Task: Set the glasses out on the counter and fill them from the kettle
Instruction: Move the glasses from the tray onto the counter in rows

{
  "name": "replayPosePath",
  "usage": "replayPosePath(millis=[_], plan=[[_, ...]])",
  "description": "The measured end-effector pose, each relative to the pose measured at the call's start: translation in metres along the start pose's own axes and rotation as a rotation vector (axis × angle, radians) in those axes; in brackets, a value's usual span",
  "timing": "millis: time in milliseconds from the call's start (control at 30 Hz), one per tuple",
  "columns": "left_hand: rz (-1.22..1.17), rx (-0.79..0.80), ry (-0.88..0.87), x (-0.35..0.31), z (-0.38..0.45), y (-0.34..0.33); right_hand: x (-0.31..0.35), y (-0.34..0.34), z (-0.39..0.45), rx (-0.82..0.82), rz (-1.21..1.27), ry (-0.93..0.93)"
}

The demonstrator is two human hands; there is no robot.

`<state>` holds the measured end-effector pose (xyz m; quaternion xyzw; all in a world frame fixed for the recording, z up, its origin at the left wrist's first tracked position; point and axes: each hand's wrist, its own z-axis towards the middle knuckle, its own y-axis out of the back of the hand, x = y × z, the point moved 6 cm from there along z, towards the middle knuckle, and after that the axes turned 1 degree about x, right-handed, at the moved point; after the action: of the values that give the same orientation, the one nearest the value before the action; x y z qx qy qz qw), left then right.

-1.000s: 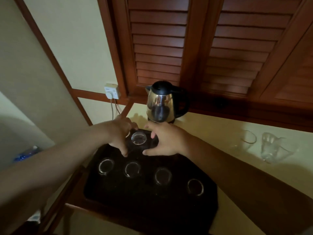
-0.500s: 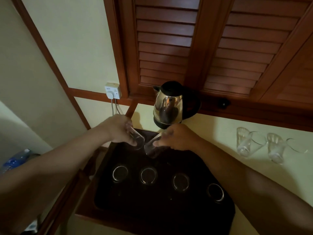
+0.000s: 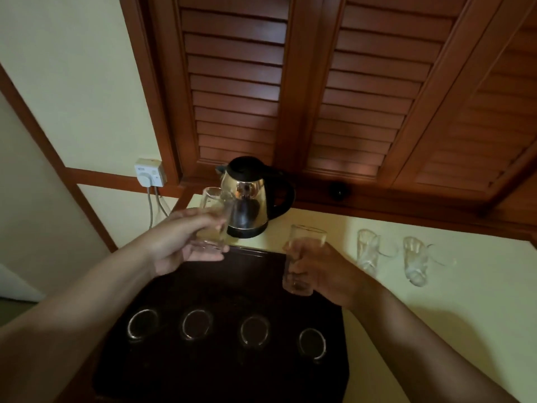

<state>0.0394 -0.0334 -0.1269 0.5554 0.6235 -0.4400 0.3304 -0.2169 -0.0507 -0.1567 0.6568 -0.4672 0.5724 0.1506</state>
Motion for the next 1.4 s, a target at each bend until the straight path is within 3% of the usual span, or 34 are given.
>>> replayPosePath(millis=[100, 300, 500, 733, 900, 1033, 1200, 1400], plan=[[-0.021, 0.005, -0.085, -0.005, 0.005, -0.034, 0.003, 0.009, -0.009, -0.023, -0.017, 0.006], [0.005, -0.098, -0.284, -0.026, 0.003, -0.121, 0.039, 0.027, -0.044, 0.0, -0.17, 0.194], [0.141, -0.13, -0.409, -0.041, 0.004, -0.249, 0.076, 0.107, -0.118, -0.072, -0.234, 0.393], [0.15, -0.029, -0.476, -0.013, 0.044, -0.41, 0.098, 0.239, -0.217, -0.303, -0.311, 0.548], [0.077, 0.016, -0.406, 0.05, 0.087, -0.499, 0.1, 0.331, -0.265, -0.529, -0.303, 0.49], [0.108, 0.113, -0.406, 0.091, 0.126, -0.544, 0.092, 0.388, -0.287, -0.588, -0.307, 0.504], [0.019, 0.145, -0.387, 0.122, 0.165, -0.569, 0.072, 0.457, -0.296, -0.795, -0.504, 0.534], [0.375, -0.056, -0.425, 0.142, 0.204, -0.577, 0.038, 0.512, -0.287, -0.877, -0.652, 0.425]])
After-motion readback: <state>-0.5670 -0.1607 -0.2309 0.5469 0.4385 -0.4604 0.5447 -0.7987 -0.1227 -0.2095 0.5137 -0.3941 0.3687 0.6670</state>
